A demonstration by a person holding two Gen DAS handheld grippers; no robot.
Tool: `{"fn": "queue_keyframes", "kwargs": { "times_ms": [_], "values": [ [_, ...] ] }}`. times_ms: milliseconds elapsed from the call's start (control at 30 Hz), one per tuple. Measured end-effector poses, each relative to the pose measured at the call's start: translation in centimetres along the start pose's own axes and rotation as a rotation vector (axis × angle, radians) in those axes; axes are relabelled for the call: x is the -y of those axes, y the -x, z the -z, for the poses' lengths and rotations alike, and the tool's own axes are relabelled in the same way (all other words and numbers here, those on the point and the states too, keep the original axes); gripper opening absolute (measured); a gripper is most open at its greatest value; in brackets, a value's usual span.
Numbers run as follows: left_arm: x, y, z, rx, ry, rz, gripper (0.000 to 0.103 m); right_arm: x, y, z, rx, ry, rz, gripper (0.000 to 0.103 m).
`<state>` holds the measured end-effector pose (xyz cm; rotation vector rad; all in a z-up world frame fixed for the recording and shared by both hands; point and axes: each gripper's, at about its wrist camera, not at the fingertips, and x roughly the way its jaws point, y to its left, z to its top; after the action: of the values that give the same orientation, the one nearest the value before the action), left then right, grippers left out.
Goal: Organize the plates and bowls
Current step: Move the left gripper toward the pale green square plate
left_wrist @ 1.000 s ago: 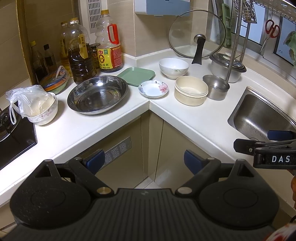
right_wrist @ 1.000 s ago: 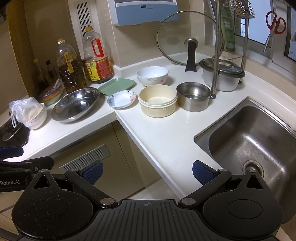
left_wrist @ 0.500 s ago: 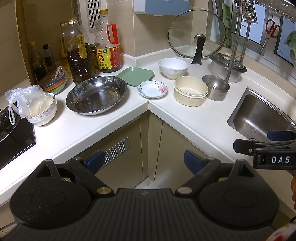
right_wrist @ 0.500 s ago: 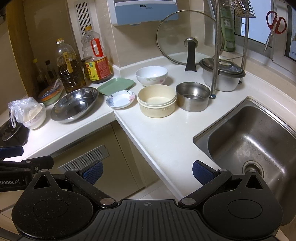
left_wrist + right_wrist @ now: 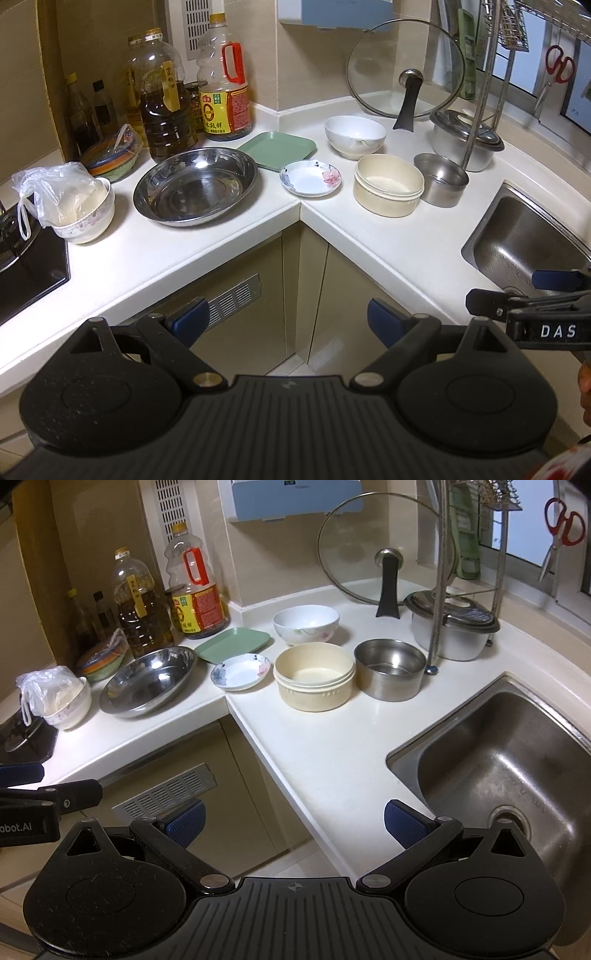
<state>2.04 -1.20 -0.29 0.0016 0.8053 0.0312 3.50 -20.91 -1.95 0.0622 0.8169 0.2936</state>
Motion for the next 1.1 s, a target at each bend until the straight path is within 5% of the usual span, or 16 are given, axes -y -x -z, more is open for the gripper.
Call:
{"fn": "queue_keyframes", "kwargs": {
  "times_ms": [600,1100],
  "values": [
    [0.5,-2.0,-0.2,-0.021,0.064,-0.031,0.092,3.2,-3.6,-2.2,-0.047,0.005,-0.154,0.103],
    [-4.0,-9.2,-7.8,-0.002,0.008,0.054,0.092,0.4,-9.8,-9.2,-0.016,-0.050,-0.186,0.103]
  ]
}}
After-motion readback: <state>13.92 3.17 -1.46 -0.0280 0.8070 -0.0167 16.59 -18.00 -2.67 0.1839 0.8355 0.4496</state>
